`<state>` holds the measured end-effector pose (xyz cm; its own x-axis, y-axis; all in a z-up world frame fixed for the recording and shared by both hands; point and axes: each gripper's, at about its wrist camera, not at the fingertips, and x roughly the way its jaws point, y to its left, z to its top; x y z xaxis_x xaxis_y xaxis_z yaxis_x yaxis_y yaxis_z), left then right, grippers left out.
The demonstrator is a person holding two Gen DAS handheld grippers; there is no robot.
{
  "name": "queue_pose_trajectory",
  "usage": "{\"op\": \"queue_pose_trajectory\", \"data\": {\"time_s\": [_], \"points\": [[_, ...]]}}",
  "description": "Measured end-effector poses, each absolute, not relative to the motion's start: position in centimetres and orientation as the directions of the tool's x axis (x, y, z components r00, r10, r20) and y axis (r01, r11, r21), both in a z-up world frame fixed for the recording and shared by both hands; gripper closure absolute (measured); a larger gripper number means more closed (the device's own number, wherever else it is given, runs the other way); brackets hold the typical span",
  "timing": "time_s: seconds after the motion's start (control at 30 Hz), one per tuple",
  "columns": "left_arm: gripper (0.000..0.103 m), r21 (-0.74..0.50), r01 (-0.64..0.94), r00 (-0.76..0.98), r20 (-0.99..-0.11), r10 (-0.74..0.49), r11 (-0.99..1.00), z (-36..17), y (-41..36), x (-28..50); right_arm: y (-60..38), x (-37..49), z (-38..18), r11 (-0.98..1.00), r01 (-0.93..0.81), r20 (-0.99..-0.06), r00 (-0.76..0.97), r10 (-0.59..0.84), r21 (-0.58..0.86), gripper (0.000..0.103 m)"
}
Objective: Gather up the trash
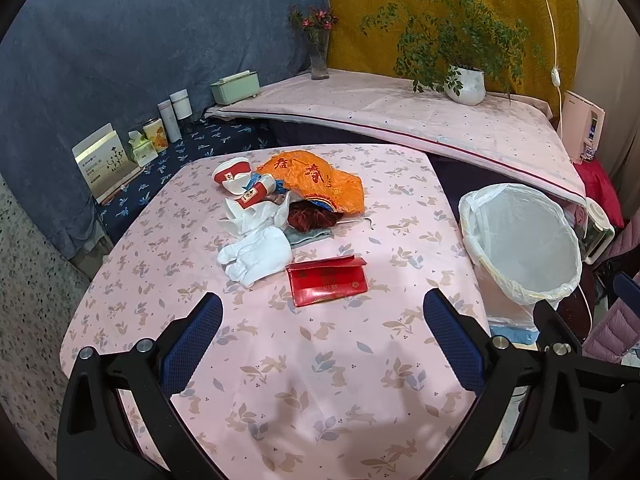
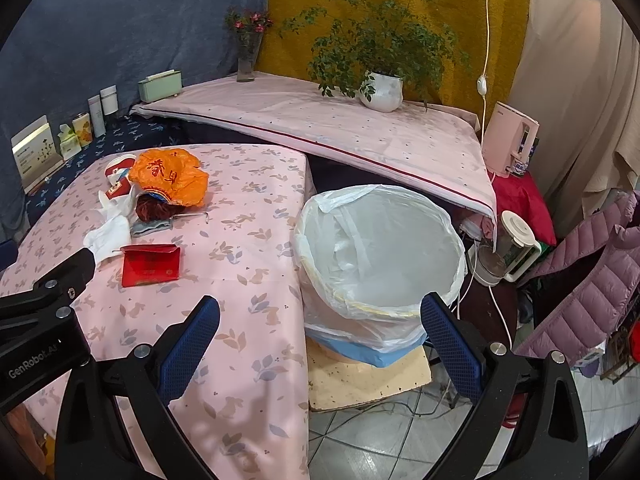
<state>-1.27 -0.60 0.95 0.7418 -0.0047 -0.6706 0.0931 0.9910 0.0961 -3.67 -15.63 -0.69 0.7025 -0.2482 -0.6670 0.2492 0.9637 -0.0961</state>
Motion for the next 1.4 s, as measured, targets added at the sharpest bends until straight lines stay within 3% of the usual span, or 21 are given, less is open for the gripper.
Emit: {"op": "queue_pose_trajectory", "data": {"time_s": [0.3,0.57,1.07,1.4], "points": [[0.007,0.057,0.117,0.727,-0.685,-0.047,0.992,0.3,0.0,-0.3,-16.0,-3.3,-1.2,0.957,0.271,-0.67,0.692,-0.269,-0.103,0.007],[0.007,-0.077,0.111,0.699,-0.703,-0.133,0.991,-1.7,3.7,2.5,-16.0,-1.9,-1.8,0.949,0.298,-0.673,0.681,-0.289,-0.105,0.007],[0.007,-0.091,-0.04,0.688,-0.725,-0.039,0.995,-5.6,12.9,8.4,-11.0,3.8,-3.6,0.972,0.229,-0.673,0.71,-0.208,-0.059,0.007],[0.007,-0.115,-0.021,0.634,-0.769,-0.076,0.993,-8.2,14.1,12.7,-7.9,7.8,-5.8,0.982,0.19,-0.711,0.689,-0.143,-0.013,0.008]]}}
